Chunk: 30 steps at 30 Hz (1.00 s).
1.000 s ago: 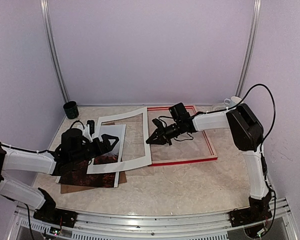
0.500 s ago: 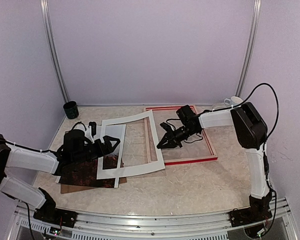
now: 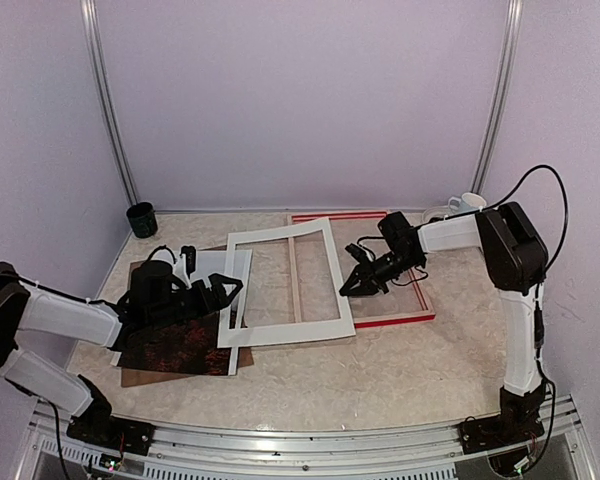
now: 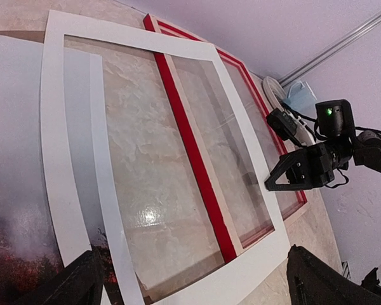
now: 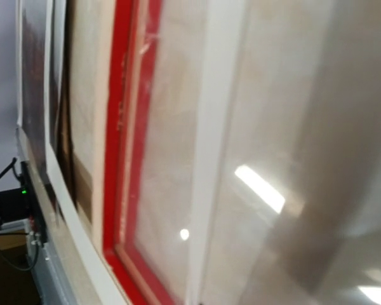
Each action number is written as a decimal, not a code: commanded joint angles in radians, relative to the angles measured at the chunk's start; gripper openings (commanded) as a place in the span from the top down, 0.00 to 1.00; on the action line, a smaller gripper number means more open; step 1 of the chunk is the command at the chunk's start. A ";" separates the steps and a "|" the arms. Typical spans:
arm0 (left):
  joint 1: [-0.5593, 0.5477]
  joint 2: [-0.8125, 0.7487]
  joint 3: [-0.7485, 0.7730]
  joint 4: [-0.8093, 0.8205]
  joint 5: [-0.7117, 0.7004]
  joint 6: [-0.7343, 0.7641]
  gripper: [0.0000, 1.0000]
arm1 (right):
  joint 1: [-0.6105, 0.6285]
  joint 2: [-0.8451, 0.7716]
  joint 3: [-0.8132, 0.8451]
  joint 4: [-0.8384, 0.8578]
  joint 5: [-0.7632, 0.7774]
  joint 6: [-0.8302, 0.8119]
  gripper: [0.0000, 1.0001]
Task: Put the photo into the frame
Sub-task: Place the mat board on the glass panel.
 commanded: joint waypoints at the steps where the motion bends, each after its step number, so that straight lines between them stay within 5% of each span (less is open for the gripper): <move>1: 0.009 0.016 -0.012 0.037 0.017 0.001 0.01 | -0.031 -0.044 0.012 -0.077 0.062 -0.095 0.95; 30: 0.027 0.032 -0.030 0.066 0.036 0.000 0.01 | -0.173 -0.048 0.069 -0.216 0.196 -0.253 0.90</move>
